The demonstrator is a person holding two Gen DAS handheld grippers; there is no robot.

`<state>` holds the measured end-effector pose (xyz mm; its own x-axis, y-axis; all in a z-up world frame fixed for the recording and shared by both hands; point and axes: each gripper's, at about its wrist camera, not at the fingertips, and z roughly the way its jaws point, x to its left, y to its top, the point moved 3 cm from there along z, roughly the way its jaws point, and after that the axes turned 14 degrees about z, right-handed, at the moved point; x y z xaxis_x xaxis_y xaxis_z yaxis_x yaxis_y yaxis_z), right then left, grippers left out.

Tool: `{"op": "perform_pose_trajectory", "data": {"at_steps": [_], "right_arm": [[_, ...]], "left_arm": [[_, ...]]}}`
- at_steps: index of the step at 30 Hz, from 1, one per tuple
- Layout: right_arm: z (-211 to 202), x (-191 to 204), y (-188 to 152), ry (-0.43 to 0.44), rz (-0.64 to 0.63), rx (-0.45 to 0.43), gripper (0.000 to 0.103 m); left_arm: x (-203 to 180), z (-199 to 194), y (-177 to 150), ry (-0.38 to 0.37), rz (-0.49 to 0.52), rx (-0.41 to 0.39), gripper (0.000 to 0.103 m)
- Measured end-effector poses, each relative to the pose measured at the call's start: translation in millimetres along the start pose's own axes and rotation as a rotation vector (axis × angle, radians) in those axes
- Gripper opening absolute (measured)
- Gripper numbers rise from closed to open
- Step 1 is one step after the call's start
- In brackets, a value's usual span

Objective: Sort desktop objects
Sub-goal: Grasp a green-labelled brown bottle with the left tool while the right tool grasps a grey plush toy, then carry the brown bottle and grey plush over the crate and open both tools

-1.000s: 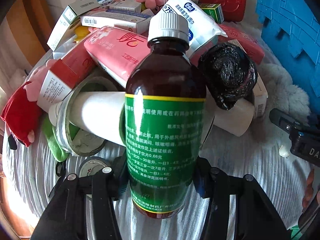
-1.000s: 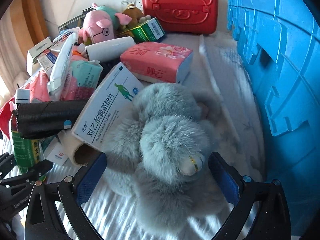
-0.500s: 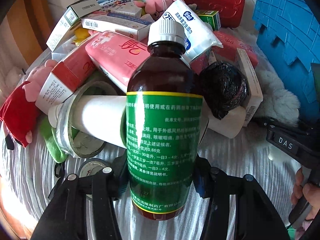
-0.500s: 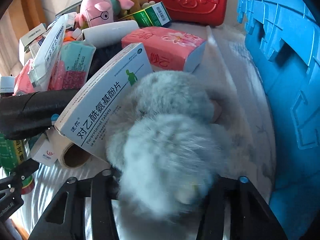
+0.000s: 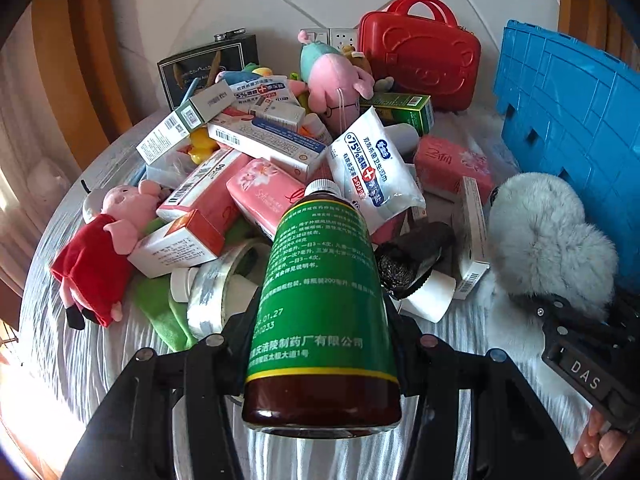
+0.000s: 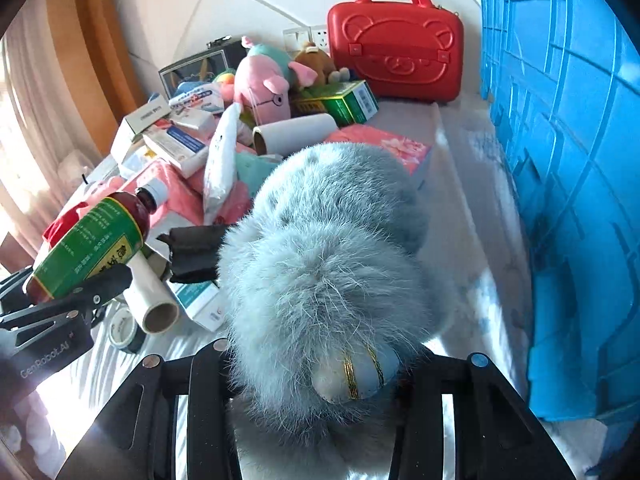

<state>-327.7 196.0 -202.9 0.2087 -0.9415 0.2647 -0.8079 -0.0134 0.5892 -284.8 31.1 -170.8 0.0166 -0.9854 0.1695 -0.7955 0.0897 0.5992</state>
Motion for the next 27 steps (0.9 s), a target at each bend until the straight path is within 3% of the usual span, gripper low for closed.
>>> {"op": "perform_pose_trajectory", "data": {"at_steps": [5, 11, 19, 23, 27], "right_arm": [[-10.4, 8.1, 0.3, -0.007, 0.002, 0.011, 0.040], [-3.9, 7.2, -14.0, -0.013, 0.017, 0.064, 0.040], [5.5, 15.3, -20.4, -0.021, 0.018, 0.091, 0.041], [2.7, 21.0, -19.9, -0.018, 0.015, 0.080, 0.041], [-8.9, 32.2, -14.5, -0.004, 0.012, 0.047, 0.041]], "left_arm": [[4.6, 20.2, -4.6, -0.048, 0.014, 0.071, 0.051], [14.4, 50.8, -13.9, -0.057, 0.015, 0.154, 0.053], [25.3, 60.1, -16.3, -0.069, 0.014, 0.131, 0.051], [27.3, 47.2, -19.3, -0.091, 0.018, 0.107, 0.051], [32.1, 15.6, -7.9, -0.091, 0.023, 0.033, 0.051]]}}
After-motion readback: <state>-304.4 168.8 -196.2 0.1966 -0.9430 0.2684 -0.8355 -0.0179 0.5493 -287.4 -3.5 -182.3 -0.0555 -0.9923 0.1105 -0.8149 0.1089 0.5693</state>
